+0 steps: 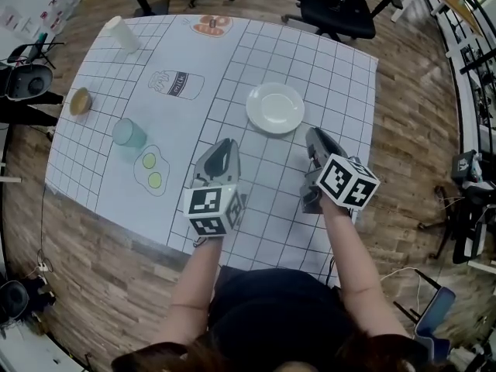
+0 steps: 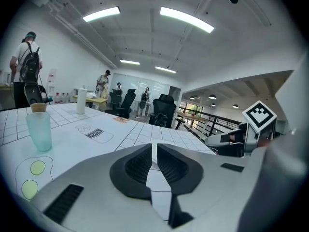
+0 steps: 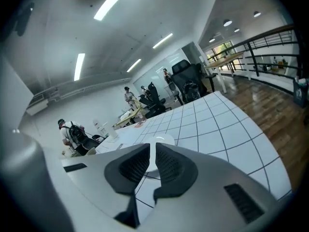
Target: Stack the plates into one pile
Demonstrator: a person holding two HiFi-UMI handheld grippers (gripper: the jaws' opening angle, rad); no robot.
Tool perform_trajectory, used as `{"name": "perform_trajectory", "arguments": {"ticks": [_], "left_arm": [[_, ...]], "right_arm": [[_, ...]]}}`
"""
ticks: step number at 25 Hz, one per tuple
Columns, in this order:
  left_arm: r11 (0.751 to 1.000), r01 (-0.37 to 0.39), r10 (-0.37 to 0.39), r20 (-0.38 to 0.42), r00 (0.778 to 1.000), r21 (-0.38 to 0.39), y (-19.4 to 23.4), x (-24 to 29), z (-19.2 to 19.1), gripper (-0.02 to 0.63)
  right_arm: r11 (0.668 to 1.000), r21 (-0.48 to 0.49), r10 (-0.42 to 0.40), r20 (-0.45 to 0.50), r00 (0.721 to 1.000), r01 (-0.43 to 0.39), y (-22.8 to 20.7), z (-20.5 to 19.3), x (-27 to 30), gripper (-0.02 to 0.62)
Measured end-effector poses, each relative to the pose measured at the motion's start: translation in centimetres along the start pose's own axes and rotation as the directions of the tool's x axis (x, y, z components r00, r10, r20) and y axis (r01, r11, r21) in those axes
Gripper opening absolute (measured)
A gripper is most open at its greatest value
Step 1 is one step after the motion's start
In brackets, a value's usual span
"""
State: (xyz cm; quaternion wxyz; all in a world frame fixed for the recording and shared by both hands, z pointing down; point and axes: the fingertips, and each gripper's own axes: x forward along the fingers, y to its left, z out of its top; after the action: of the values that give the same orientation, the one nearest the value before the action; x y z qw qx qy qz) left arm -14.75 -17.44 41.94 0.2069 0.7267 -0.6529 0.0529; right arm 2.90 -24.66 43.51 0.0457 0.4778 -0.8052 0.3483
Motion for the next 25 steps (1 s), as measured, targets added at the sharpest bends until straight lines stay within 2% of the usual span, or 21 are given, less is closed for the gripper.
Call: {"name": "perform_trajectory", "arguments": {"ticks": [3, 6, 12, 25], "left_arm": [[1.0, 0.019, -0.018, 0.037, 0.999, -0.024, -0.8, -1.3, 0.9, 0.041], [0.995, 0.065, -0.062, 0.048, 0.997, -0.071, -1.9, -2.3, 1.5, 0.041], [0.997, 0.077, -0.078, 0.02, 0.997, 0.018, -3.6, -3.9, 1.9, 0.04], [0.997, 0.08, -0.08, 0.011, 0.997, 0.024, -4.7, -5.7, 1.1, 0.035]], "right_arm": [[0.998, -0.062, 0.03, 0.022, 0.999, -0.029, 1.0, 0.5, -2.0, 0.024], [0.993, -0.112, 0.046, 0.032, 0.998, -0.042, 1.5, 0.6, -3.6, 0.017], [0.986, -0.161, 0.052, 0.067, 0.996, -0.04, 1.8, 1.0, -6.4, 0.017], [0.98, -0.198, 0.002, 0.06, 0.998, 0.01, 0.3, -0.4, -10.4, 0.017]]}}
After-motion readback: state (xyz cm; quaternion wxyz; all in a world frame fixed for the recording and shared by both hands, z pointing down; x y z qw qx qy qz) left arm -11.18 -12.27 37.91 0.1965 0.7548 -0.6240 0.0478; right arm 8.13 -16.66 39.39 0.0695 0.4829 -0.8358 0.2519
